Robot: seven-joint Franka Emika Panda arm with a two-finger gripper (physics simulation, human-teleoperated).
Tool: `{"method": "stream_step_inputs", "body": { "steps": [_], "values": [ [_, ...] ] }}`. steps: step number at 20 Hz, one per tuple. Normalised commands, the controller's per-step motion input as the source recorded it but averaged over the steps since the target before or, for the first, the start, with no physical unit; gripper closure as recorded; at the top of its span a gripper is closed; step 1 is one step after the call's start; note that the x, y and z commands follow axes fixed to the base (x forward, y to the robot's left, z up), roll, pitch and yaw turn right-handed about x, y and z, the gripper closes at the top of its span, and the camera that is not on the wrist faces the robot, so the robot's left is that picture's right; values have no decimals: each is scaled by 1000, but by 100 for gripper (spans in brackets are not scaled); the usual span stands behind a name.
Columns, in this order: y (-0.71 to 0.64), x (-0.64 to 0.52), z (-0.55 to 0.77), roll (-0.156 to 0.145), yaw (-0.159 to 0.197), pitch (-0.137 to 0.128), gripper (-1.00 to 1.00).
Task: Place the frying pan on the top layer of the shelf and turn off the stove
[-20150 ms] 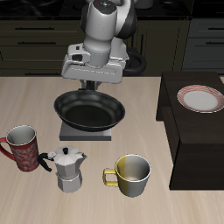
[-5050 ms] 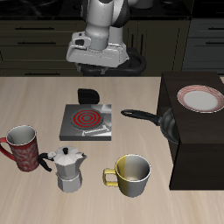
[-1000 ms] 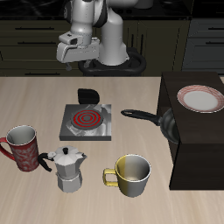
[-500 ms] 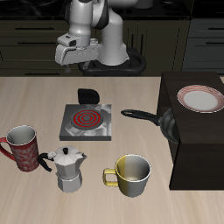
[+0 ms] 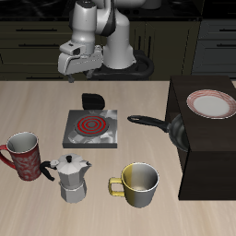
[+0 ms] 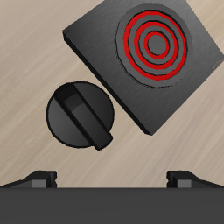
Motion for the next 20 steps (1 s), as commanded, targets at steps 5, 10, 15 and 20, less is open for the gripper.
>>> {"method": "stream_step_inputs", "body": {
  "steps": [5,10,15,20],
  "values": [
    [18,128,-82,-10,18,-12,-100],
    [93,91,-146,8,15,9,-100],
    [73,51,-129,-4,-2,4,-100],
    [165,-64,-218,34,13,33,-100]
  ]
}}
